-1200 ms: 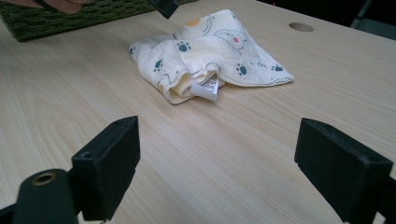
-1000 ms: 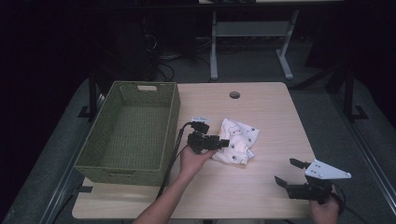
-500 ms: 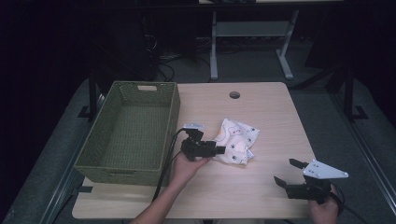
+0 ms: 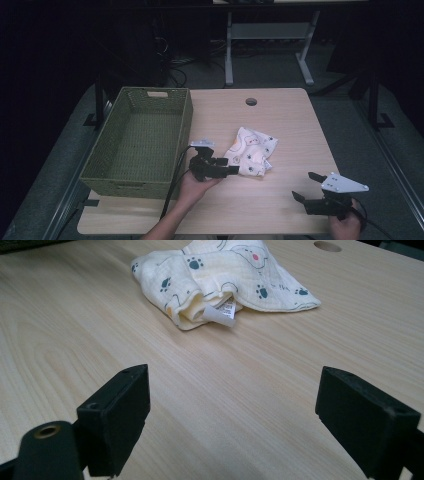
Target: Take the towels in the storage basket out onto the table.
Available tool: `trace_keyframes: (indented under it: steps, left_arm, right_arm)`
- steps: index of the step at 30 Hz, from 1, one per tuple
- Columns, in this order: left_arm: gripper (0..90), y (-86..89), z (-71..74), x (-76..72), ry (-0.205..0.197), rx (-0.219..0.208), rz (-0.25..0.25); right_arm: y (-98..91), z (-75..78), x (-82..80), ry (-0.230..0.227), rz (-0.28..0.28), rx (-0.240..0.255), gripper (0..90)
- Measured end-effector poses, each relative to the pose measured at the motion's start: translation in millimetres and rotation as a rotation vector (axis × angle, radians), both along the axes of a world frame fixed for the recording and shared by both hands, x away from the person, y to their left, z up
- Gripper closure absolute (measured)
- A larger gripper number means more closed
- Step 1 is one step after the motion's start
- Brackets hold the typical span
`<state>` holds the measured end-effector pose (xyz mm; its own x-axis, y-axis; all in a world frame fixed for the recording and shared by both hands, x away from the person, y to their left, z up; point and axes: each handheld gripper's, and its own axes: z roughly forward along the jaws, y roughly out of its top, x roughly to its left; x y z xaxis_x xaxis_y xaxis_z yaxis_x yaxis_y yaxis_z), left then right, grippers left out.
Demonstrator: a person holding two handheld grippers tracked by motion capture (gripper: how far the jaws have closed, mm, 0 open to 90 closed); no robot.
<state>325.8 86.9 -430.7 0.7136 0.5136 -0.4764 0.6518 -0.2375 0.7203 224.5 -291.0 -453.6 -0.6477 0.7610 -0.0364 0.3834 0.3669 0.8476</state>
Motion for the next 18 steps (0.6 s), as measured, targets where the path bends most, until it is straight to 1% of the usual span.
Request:
trace_keyframes:
  steps: [2, 6, 8, 9, 10, 12, 14, 16, 18]
  left_arm:
    - [34.3, 2.8, -0.9, -2.7, 0.000, -0.001, -0.006]
    - [34.1, 8.3, -4.2, -13.0, -0.006, 0.000, -0.006]
    - [33.5, 10.6, -6.2, -18.6, -0.020, 0.016, -0.001]
    - [33.2, 12.2, -7.6, -21.3, -0.017, 0.011, -0.003]
    - [33.2, 14.6, -9.0, -25.4, -0.013, -0.005, -0.004]
    - [33.2, 16.9, -9.6, -30.7, -0.027, 0.004, -0.007]
    - [33.2, 19.0, -10.4, -34.1, -0.023, -0.011, -0.004]
    - [33.2, 21.1, -10.2, -37.5, -0.034, -0.010, 0.000]
    - [33.2, 23.6, -10.1, -39.8, -0.037, -0.013, 0.002]
  right_arm:
    - [-0.3, -0.4, 0.2, -0.002, -0.001, 0.003, 14.0]
    - [-0.2, -0.3, -0.5, -0.003, -0.002, 0.004, 14.0]
    - [0.4, -0.7, -0.6, -0.003, -0.002, 0.001, 14.0]
    - [0.7, -0.8, -0.6, -0.001, -0.003, 0.000, 14.0]
    - [0.9, -1.0, -0.5, 0.001, -0.002, -0.004, 14.0]
    - [1.1, -1.3, -0.2, 0.002, -0.005, -0.005, 14.0]
    - [1.0, -1.0, -0.4, 0.002, -0.005, -0.005, 14.0]
    - [0.8, -0.8, -0.7, -0.002, -0.006, -0.004, 14.0]
    - [0.4, -0.8, -0.5, -0.002, -0.004, -0.005, 14.0]
